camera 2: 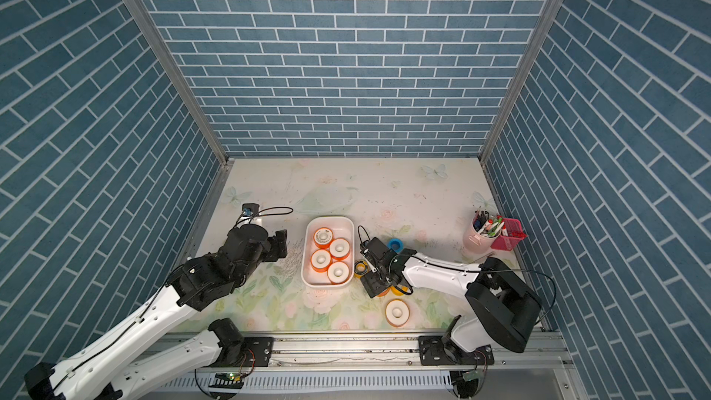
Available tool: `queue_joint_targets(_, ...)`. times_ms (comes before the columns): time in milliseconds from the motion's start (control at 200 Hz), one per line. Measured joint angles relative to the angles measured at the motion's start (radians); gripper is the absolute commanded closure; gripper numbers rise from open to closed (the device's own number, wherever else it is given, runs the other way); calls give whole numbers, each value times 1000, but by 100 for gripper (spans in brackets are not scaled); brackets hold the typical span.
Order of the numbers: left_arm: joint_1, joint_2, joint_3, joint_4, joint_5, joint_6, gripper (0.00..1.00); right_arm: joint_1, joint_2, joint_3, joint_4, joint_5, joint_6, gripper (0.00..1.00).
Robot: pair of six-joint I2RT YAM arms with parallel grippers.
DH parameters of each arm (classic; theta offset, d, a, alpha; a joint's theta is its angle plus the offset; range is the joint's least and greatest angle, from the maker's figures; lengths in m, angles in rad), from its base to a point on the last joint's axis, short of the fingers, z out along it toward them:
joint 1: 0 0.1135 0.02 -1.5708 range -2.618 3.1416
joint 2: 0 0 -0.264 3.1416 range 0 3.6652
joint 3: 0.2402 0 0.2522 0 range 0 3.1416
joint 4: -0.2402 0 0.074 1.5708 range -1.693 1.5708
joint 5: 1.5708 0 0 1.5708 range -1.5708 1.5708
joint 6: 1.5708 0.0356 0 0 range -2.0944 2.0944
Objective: Put the sealing tape into the storage box
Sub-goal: Pick up the sealing tape at the center of the board.
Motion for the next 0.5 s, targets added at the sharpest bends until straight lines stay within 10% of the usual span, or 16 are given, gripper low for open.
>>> queue_joint_targets(500, 3, 2, -2, 1, 7, 2, 10, 48, 0, -3, -11, -1, 5, 19)
